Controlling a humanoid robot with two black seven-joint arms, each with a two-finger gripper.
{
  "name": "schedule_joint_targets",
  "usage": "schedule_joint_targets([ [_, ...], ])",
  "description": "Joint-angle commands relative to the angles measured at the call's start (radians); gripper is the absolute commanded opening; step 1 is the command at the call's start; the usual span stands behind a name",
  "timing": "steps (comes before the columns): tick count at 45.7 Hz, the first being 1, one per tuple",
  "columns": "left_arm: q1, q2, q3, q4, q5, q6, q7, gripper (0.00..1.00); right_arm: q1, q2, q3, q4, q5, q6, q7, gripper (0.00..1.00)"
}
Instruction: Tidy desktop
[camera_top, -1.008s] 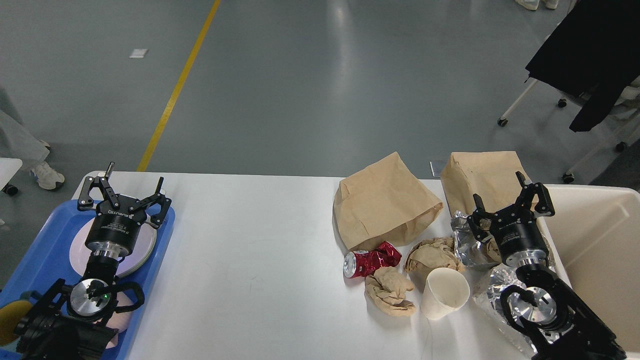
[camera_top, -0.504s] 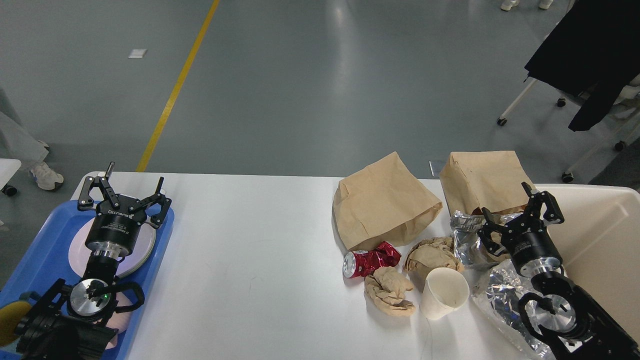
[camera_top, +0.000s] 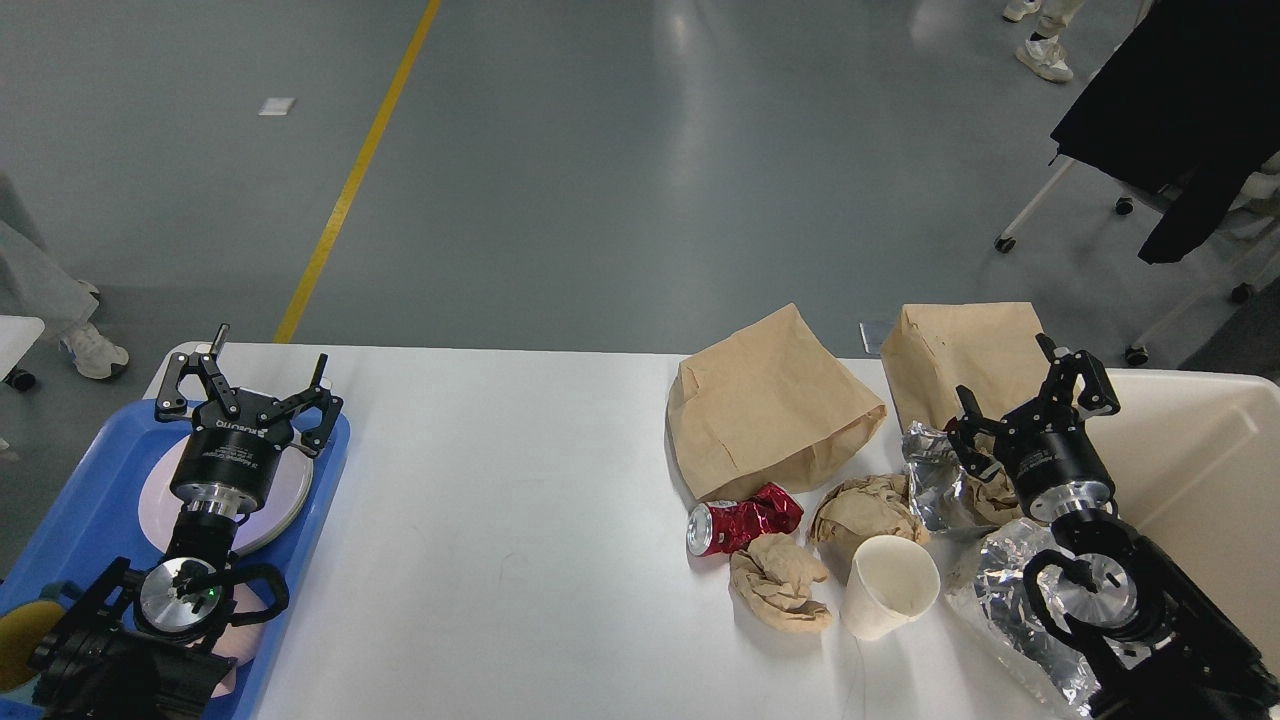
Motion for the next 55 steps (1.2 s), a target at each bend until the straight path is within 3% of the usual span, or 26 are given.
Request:
schedule_joint_targets([
  [1,0.0,0.0,0.0,0.0,0.0,0.0,0.0,0.97,0.035,0.003,0.001,0.003,0.0,-0.013,0.003,1.0],
  [13,0.0,0.0,0.0,0.0,0.0,-0.003,0.001,0.97,0.067,-0.03,-0.087,0.008,0.0,-0.01,0.005,1.0],
  [20,0.0,0.0,0.0,0.0,0.0,-0.003,0.001,0.97,0.15,-0.257,-0.352,-0.007,0.001,0.002,0.005,1.0],
  [25,0.0,0.0,0.0,0.0,0.0,-0.003,0.001,0.97,0.269,-0.355,-0.556,-0.007,0.009,0.003,0.005,1.0],
  [33,0.0,0.0,0.0,0.0,0.0,-0.003,0.001,0.97,0.544,-0.477,-0.999,-0.009,0.017,0.043,0.003,1.0],
  [43,0.0,0.0,0.0,0.0,0.0,-0.003,0.003,0.97,1.021,-0.52,-1.809,0.002,0.03,0.051,0.003,1.0],
  [47,0.0,0.0,0.0,0.0,0.0,-0.003,0.003,0.97,1.167,-0.469,-2.051,0.013,0.064,0.163,0.003,1.0],
  [55,0.0,0.0,0.0,0.0,0.0,-0.003,0.003,0.97,1.475,-0.316,-2.44,0.02,0.092,0.539,0.002,1.0],
])
